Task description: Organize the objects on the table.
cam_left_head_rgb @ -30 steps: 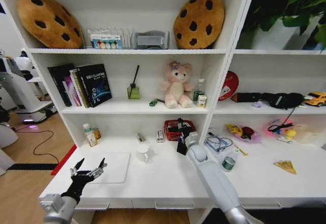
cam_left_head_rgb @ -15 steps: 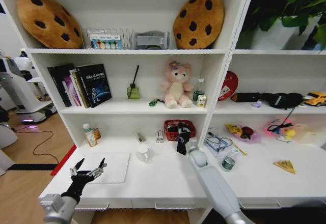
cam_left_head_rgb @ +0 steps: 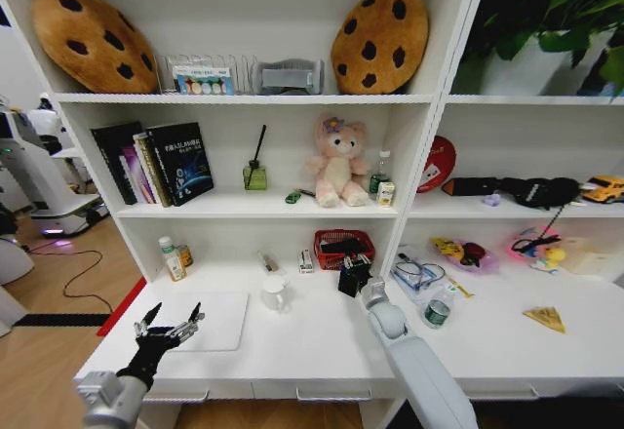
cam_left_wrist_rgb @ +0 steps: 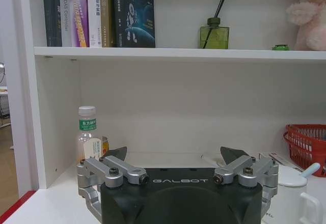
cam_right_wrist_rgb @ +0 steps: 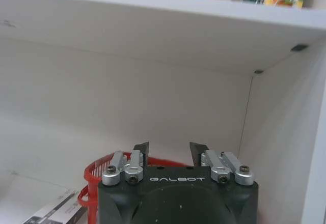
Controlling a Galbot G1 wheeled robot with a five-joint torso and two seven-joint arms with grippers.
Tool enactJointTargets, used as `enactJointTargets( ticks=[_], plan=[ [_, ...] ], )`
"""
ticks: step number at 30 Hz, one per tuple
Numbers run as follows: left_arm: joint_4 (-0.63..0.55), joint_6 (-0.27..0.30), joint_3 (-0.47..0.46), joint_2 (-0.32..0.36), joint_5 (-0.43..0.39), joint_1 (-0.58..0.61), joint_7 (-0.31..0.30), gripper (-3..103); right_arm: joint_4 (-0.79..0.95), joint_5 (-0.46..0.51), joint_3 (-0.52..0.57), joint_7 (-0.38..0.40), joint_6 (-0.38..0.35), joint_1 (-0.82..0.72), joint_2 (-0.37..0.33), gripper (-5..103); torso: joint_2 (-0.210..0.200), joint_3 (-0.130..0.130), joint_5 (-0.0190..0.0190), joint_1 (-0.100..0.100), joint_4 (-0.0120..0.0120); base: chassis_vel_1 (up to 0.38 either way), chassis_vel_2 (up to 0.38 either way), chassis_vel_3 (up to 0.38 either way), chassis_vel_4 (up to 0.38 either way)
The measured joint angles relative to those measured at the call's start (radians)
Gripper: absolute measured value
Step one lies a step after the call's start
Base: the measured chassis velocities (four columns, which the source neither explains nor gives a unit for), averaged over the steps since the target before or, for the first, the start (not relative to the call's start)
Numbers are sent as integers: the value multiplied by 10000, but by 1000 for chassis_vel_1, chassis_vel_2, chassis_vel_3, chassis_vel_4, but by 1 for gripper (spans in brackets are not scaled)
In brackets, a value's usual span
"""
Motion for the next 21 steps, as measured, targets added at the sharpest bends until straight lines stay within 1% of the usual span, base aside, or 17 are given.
enactJointTargets(
  ticks=[2, 4, 5, 8, 9, 10, 11, 12, 13, 14, 15, 16, 17, 18, 19, 20, 21],
  plan=[
    [0, 0, 0, 0, 0, 0, -1, 100, 223, -47, 44, 16, 0, -89, -63, 49, 0, 0, 1, 0, 0, 0, 0, 0, 0],
    [0, 0, 0, 0, 0, 0, 0, 100, 1047, -105, 205, 222, -8, -408, -297, 60, 0, -1, -2, 0, 2, 0, 0, 0, 0],
    [0, 0, 0, 0, 0, 0, 0, 100, 1047, -105, 205, 222, -8, -408, -297, 60, 0, -1, -2, 0, 2, 0, 0, 0, 0],
    [0, 0, 0, 0, 0, 0, 0, 100, 2699, 130, 542, 1392, -1036, -1464, -684, 76, 1, -1, -3, 0, 2, 0, 0, 0, 0],
    [0, 0, 0, 0, 0, 0, 0, 100, 2699, 130, 542, 1392, -1036, -1464, -684, 76, 1, -1, -3, 0, 2, 0, 0, 0, 0],
    [0, 0, 1, 0, 0, 0, 2, 100, 3367, 378, 701, 2317, -1754, -2131, -724, 82, 0, -1, -1, 0, -1, 0, 0, 0, 0],
    [0, 0, 0, 0, -1, 0, 2, 100, 4113, 905, 877, 3458, -2583, -2970, -663, 92, 0, -1, 2, -1, -5, 0, 0, 0, 0],
    [0, 0, 0, 0, -1, 0, 2, 100, 4113, 905, 877, 3458, -2583, -2970, -663, 92, 0, -1, 2, -1, -5, 0, 0, 0, 0],
    [0, 0, 0, 0, 0, 0, 2, 100, 4565, 1381, 964, 4107, -3049, -3445, -575, 92, 1, -2, 1, -1, -6, 0, 0, 0, 0],
    [0, 0, 0, 0, 0, -1, 2, 100, 4979, 1848, 1055, 4640, -3390, -3874, -459, 96, 1, -1, -2, -1, -5, 0, 0, 0, 0],
    [0, 0, 0, 1, 0, 1, 2, 100, 5350, 2281, 1177, 5169, -3600, -4332, -309, 99, 2, -2, 0, -2, -4, 0, 0, 0, 0],
    [0, 0, 0, 1, 0, 1, 2, 100, 5350, 2281, 1177, 5169, -3600, -4332, -309, 99, 2, -2, 0, -2, -4, 0, 0, 0, 0],
    [0, 0, 0, 0, 0, 0, 2, 100, 5572, 2470, 1238, 5591, -3637, -4633, -179, 100, 2, -2, -1, -3, -2, 0, 0, 0, 0],
    [0, 0, 0, 0, 0, 0, 2, 100, 5572, 2470, 1238, 5591, -3637, -4633, -179, 100, 2, -2, -1, -3, -2, 0, 0, 0, 0],
    [0, 0, 0, 0, 0, 0, 2, 100, 5851, 2606, 1299, 6383, -3619, -5018, -2, 100, 1, -2, -3, -2, 0, 0, 0, 0, 0],
    [0, 0, 0, 0, 0, 0, 2, 100, 5999, 3012, 1704, 7485, -3598, -5357, 292, 100, 1, -2, 0, -1, -1, 0, 0, 0, 0],
    [0, 0, 0, 0, 0, 0, 2, 100, 5922, 3165, 1905, 7717, -3568, -5356, 329, 100, 1, -1, -2, -2, 1, 0, 0, 0, 0]
  ],
)
